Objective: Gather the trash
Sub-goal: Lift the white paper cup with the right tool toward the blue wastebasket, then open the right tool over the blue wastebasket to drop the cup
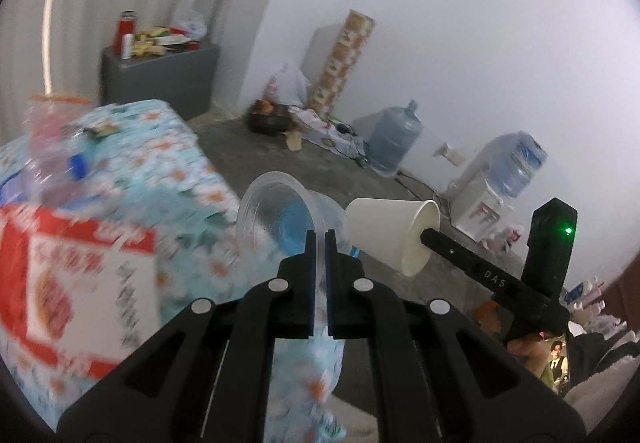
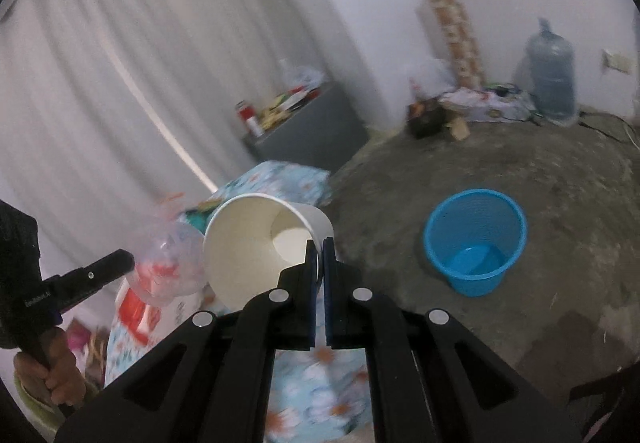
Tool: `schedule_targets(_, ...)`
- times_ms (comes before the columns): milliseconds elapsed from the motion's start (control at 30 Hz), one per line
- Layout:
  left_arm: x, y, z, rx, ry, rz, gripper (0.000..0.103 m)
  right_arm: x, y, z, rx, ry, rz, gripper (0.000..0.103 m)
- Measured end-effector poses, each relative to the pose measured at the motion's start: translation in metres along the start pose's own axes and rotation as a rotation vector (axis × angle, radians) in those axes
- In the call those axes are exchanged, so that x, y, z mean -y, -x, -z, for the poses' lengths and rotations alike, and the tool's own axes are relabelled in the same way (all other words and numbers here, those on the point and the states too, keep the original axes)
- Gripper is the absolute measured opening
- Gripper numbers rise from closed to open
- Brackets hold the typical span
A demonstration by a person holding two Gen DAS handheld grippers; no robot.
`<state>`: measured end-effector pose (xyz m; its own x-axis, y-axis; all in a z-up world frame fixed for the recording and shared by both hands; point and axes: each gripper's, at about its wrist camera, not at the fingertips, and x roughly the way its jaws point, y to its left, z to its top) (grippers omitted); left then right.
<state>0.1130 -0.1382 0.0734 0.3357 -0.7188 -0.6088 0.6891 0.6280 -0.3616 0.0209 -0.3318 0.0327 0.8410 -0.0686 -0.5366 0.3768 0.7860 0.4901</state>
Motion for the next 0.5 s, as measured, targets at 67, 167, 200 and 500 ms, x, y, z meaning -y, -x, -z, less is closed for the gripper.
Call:
schedule_targets(67, 0.005, -0.023, -0.011, -0.026, -0.020, 0.019, 0.002, 0.014, -0.005, -0.008, 0.017, -0.030, 0.038, 0.003)
schedule_targets(167, 0.015, -0.065, -0.030, -0.075, -0.061, 0.034, 0.002, 0.046, -0.014, -0.018, 0.036, -0.086, 0.102, 0.003)
schedule_targets(200, 0.018, -0.082, -0.036, -0.095, -0.078, 0.039, 0.002, 0.061, -0.021, -0.022, 0.039, -0.114, 0.135, 0.003)
schedule_targets(500, 0.038, -0.245, -0.063, -0.319, -0.157, 0.043, 0.002, 0.165, -0.109, -0.037, -0.072, -0.272, 0.318, 0.003)
